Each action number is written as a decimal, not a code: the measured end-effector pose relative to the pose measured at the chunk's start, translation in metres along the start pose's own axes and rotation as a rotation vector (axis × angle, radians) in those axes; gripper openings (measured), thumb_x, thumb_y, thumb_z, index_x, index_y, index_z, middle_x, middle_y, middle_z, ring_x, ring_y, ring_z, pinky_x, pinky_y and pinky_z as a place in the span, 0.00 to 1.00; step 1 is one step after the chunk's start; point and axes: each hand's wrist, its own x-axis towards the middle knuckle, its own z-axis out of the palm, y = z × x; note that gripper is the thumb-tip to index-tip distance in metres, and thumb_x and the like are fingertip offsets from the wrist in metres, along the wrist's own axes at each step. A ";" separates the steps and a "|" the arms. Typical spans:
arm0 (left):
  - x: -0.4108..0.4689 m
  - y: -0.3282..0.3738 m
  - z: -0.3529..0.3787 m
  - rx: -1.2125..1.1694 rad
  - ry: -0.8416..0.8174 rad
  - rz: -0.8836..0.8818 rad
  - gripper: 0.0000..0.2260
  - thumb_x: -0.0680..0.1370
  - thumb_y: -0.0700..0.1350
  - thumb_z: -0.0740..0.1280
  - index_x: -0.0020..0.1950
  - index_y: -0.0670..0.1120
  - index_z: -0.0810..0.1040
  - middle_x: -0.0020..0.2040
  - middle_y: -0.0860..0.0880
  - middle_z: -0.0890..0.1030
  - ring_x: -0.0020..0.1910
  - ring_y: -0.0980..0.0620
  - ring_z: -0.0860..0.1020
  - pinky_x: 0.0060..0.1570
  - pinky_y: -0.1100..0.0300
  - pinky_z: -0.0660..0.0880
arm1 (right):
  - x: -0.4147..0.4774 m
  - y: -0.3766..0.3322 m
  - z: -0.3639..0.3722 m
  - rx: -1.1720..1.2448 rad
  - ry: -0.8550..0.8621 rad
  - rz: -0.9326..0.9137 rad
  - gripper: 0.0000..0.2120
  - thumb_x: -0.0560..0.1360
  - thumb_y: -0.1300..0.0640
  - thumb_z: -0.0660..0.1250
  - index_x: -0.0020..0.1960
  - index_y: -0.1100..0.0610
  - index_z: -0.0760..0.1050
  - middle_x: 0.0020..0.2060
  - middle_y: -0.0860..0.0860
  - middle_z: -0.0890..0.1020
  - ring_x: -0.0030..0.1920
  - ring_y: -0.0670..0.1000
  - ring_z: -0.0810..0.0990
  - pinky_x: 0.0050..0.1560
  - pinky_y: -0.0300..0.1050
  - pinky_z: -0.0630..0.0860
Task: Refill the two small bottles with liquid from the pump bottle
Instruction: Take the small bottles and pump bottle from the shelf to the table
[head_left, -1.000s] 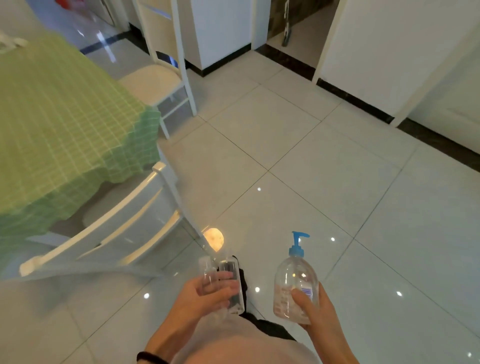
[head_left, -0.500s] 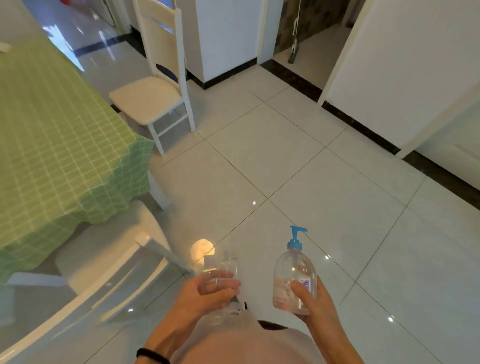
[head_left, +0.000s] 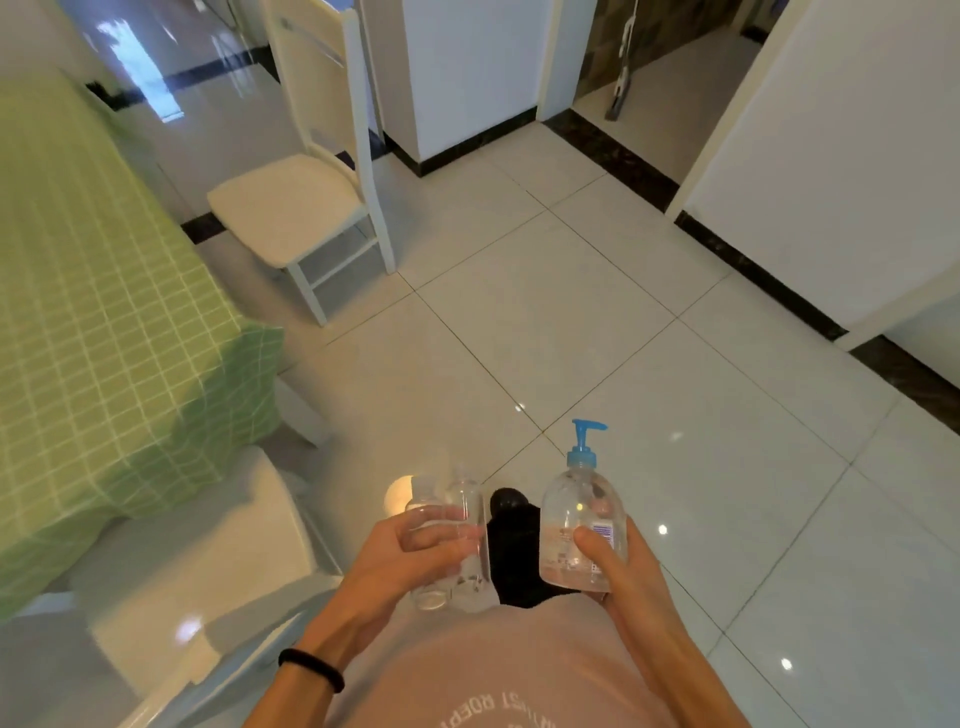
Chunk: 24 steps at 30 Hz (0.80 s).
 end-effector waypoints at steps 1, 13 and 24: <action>0.013 0.008 0.002 -0.014 0.008 0.001 0.27 0.68 0.51 0.84 0.64 0.47 0.83 0.59 0.46 0.88 0.61 0.48 0.86 0.55 0.58 0.84 | 0.016 -0.011 -0.002 -0.003 -0.012 -0.003 0.32 0.63 0.38 0.80 0.66 0.38 0.77 0.52 0.44 0.90 0.54 0.48 0.91 0.47 0.44 0.88; 0.106 0.089 0.008 -0.275 0.282 0.013 0.26 0.66 0.48 0.86 0.62 0.46 0.85 0.57 0.41 0.88 0.57 0.44 0.87 0.49 0.61 0.84 | 0.188 -0.140 -0.004 -0.260 -0.231 0.030 0.27 0.81 0.54 0.76 0.76 0.44 0.70 0.64 0.51 0.81 0.63 0.56 0.83 0.66 0.64 0.83; 0.169 0.138 -0.073 -0.387 0.496 0.082 0.29 0.66 0.52 0.84 0.64 0.47 0.83 0.59 0.44 0.88 0.61 0.47 0.86 0.55 0.59 0.84 | 0.297 -0.233 0.106 -0.391 -0.428 0.077 0.26 0.80 0.53 0.75 0.76 0.49 0.72 0.64 0.56 0.84 0.63 0.59 0.86 0.64 0.63 0.85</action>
